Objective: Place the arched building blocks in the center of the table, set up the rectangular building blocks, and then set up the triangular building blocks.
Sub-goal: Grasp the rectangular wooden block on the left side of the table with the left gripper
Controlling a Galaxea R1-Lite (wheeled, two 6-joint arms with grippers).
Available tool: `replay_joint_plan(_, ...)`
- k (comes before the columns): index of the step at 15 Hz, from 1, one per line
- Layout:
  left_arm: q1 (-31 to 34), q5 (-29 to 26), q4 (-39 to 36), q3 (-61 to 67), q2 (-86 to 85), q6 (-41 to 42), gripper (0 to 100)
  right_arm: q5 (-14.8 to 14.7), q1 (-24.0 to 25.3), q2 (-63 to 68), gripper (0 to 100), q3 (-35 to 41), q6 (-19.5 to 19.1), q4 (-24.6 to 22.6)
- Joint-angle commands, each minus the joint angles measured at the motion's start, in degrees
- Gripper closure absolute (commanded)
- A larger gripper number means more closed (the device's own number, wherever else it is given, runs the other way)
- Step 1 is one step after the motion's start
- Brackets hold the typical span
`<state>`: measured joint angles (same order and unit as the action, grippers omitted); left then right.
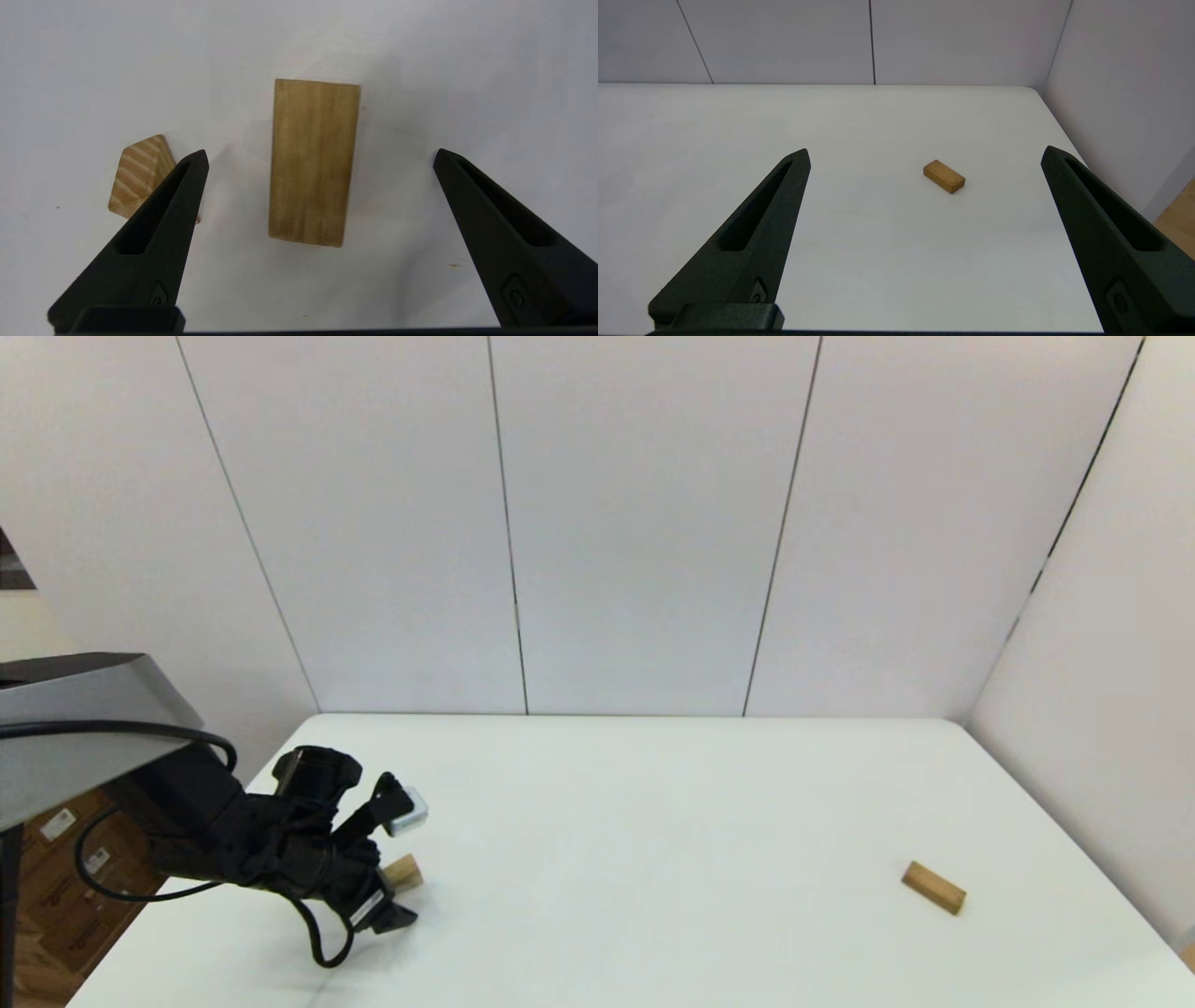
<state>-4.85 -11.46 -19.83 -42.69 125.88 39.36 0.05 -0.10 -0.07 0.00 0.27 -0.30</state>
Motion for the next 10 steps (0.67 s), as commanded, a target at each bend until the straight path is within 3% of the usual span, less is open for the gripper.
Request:
replay_joint_plan(1,1.1,-0.1,0.1,0.0,0.8,0.2,100,0.0,0.0,0.0,0,0.1,0.0,0.0)
replay_joint_plan(10,1.4,-0.4,0.1,-0.5,-0.2,-0.3,100,0.0,0.0,0.0,0,0.1,0.0,0.0)
